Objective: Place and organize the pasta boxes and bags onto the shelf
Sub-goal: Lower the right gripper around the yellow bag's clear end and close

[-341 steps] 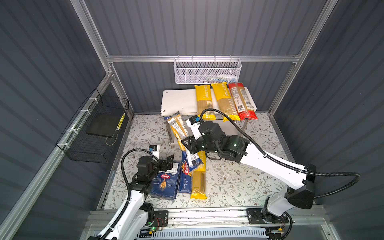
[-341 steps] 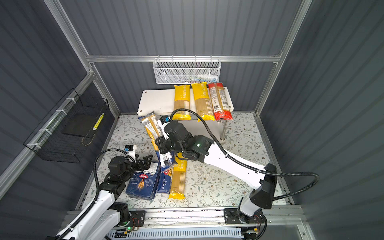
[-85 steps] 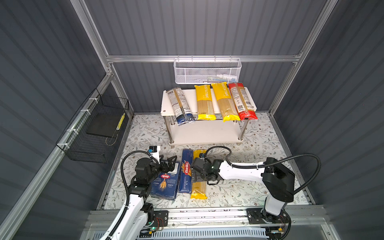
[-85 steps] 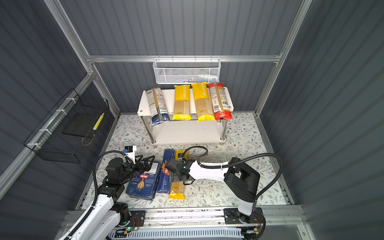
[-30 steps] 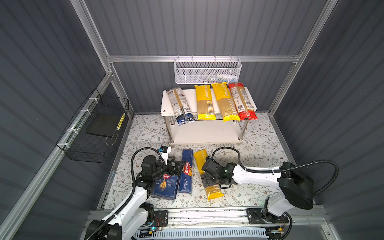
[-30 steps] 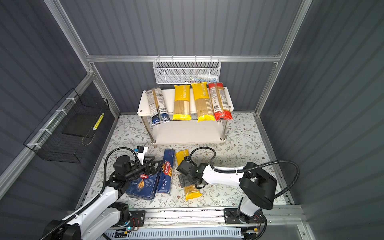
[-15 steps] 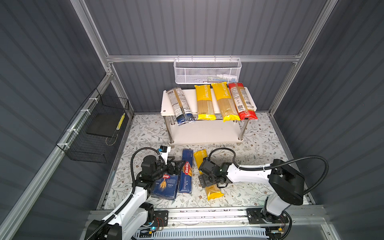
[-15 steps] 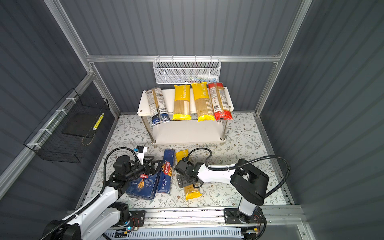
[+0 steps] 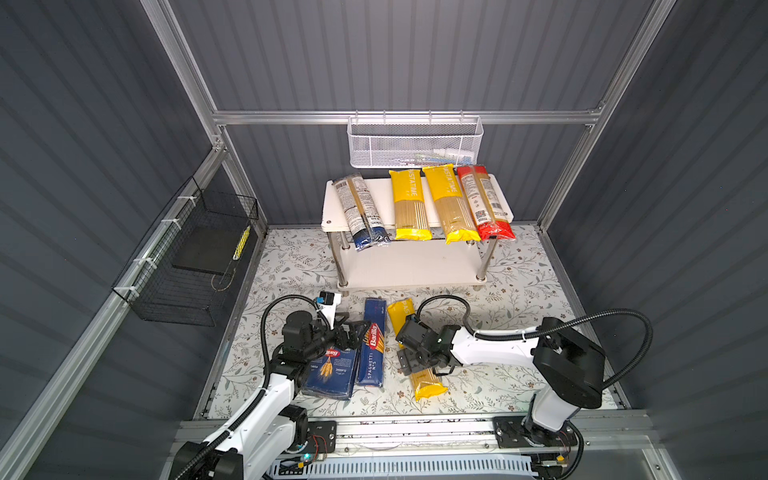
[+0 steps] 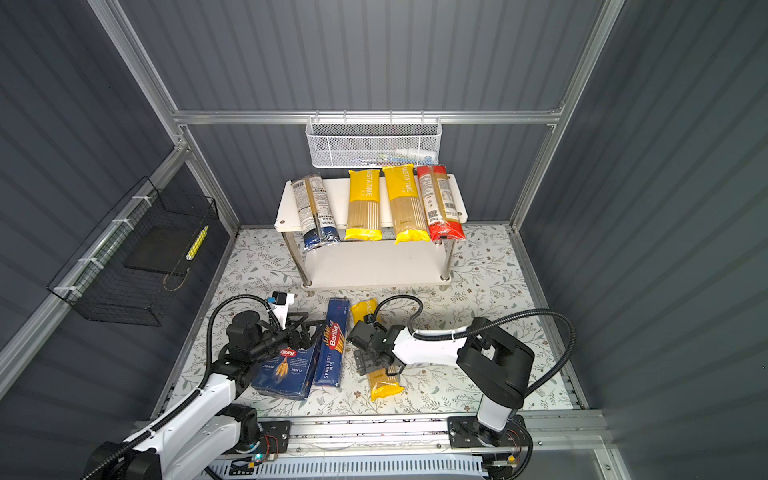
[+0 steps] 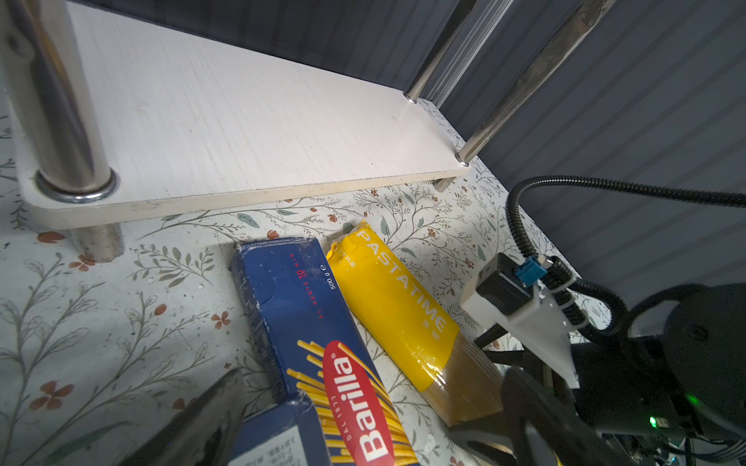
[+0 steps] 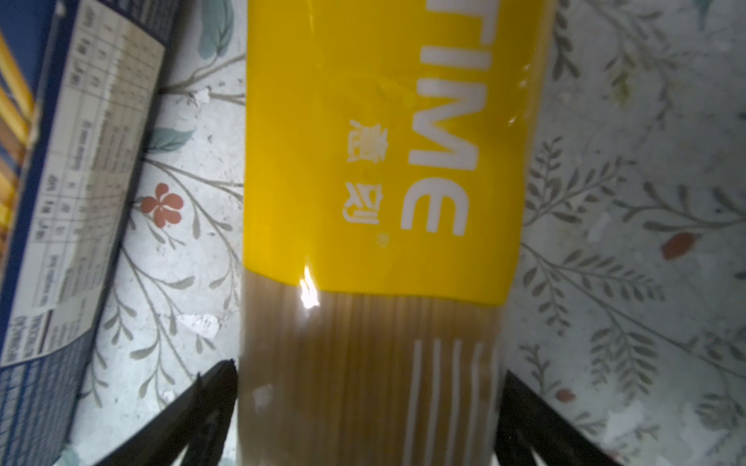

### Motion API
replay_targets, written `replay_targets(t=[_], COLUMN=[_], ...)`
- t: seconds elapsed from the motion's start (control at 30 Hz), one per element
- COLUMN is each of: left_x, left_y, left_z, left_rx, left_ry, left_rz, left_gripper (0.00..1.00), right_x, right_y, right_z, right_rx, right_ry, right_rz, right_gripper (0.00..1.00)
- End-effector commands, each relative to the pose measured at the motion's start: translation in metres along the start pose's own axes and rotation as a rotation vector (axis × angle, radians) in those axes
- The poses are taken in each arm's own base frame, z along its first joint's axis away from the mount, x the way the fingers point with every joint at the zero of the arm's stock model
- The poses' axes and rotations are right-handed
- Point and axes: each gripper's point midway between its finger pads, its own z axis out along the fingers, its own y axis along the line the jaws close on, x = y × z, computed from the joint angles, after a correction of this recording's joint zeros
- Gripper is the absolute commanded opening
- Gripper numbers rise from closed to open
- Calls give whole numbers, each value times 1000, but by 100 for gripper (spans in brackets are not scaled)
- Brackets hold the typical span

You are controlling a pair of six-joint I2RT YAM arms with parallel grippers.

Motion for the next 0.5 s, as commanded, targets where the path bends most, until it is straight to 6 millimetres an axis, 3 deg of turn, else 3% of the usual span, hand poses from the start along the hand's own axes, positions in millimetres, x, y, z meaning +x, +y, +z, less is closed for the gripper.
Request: replay_targets(t=[0.0, 0.27, 0.37, 0.47], left_x=[-3, -3, -3, -3], left_y=[-2, -1, 0, 0], left_z=[-1, -2, -2, -2], left_rx=[-2, -11, -14, -16], left_ry=[-7, -7, -6, -7], left_rz=[30, 27, 27, 27], left_gripper=[100, 100, 100, 99], right_x=[18, 10, 10, 11], right_y=[-9, -2, -7, -14], right_z=[11, 8, 6, 5], right_rx=[33, -59, -54, -15], right_ry=[55, -9, -27, -15], right_rz=[8, 56, 68, 54], right_gripper=[88, 74, 65, 63])
